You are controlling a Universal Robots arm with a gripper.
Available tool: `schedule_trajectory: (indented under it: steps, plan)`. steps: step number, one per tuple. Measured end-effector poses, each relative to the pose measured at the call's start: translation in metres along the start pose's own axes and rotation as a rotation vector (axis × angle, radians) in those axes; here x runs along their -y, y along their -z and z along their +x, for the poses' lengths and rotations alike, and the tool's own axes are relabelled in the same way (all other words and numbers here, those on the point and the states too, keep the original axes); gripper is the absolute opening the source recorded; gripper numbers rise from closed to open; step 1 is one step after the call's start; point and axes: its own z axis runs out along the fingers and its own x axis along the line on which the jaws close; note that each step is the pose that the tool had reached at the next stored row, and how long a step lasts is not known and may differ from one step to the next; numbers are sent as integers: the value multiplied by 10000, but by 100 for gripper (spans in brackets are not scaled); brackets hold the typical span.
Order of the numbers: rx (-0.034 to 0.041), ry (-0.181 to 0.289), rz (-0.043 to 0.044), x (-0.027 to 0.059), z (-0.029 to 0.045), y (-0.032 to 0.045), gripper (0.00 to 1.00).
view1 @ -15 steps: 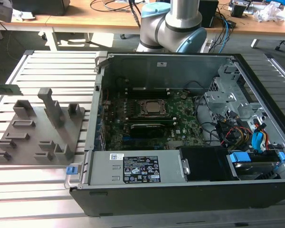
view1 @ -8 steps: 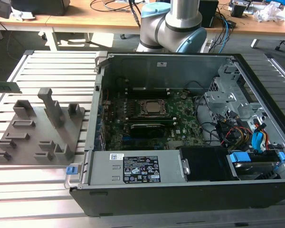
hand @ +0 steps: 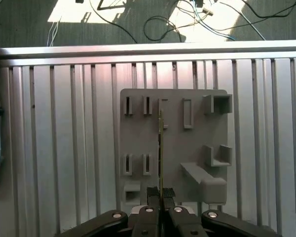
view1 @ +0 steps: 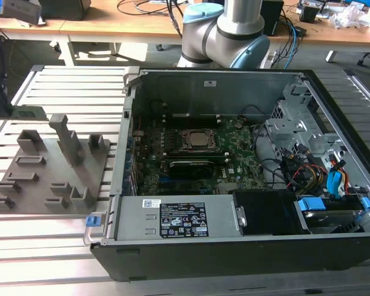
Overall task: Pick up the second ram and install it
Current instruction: 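Pick up the second ram and move it above second insertion slot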
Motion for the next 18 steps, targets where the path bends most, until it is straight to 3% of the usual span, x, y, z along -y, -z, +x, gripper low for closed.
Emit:
schedule_trajectory:
  steps: [1, 3, 10, 18]
  plan:
    - [-1, 2, 0, 131, -4, 2, 14]
    - [-1, 0, 2, 248, -10, 4, 14]
    - [-5, 0, 1, 475, -18, 9, 14]
    - [-7, 2, 1, 848, -32, 15, 14]
